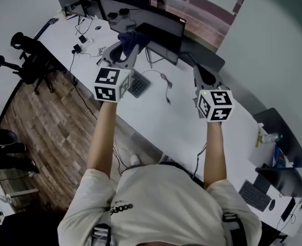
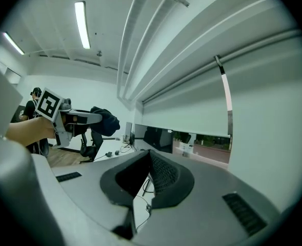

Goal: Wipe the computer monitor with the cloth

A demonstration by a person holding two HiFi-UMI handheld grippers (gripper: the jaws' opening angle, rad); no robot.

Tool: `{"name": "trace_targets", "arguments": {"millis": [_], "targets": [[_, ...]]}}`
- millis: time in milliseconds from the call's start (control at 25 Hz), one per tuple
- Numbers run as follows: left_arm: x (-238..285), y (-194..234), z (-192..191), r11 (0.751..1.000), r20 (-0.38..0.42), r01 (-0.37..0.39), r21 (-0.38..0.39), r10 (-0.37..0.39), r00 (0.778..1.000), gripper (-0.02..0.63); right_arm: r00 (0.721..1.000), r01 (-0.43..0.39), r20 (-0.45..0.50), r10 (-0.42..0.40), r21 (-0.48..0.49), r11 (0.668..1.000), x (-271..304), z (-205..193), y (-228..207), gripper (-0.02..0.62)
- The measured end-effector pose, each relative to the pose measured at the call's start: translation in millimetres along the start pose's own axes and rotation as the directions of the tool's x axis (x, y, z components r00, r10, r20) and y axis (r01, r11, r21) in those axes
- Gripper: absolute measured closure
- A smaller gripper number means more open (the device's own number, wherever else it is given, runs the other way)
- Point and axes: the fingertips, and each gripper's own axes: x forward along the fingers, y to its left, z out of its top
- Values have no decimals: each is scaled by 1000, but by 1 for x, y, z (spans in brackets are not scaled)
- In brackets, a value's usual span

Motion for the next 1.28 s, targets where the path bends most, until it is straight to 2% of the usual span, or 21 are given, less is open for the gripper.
{"name": "trace_targets", "arguments": {"millis": [120, 520, 800, 1280], "targets": [[-39, 17, -11, 999, -17, -21, 29, 21, 1000, 485, 1000, -29, 4, 29, -23, 999, 9, 7, 35, 598], [-147, 80, -46, 987, -23, -157, 27, 158, 987, 485, 989, -134, 38, 140, -130, 982, 25, 26, 149, 598], [-198, 96, -71, 986, -51, -163, 38, 165, 985, 485, 983, -168, 48, 178, -165, 972, 27, 26, 206, 598], [-247, 96, -80, 990, -44, -132, 57, 135, 990, 485, 969, -231, 43, 244, -202, 952, 23, 22, 272, 598]]}}
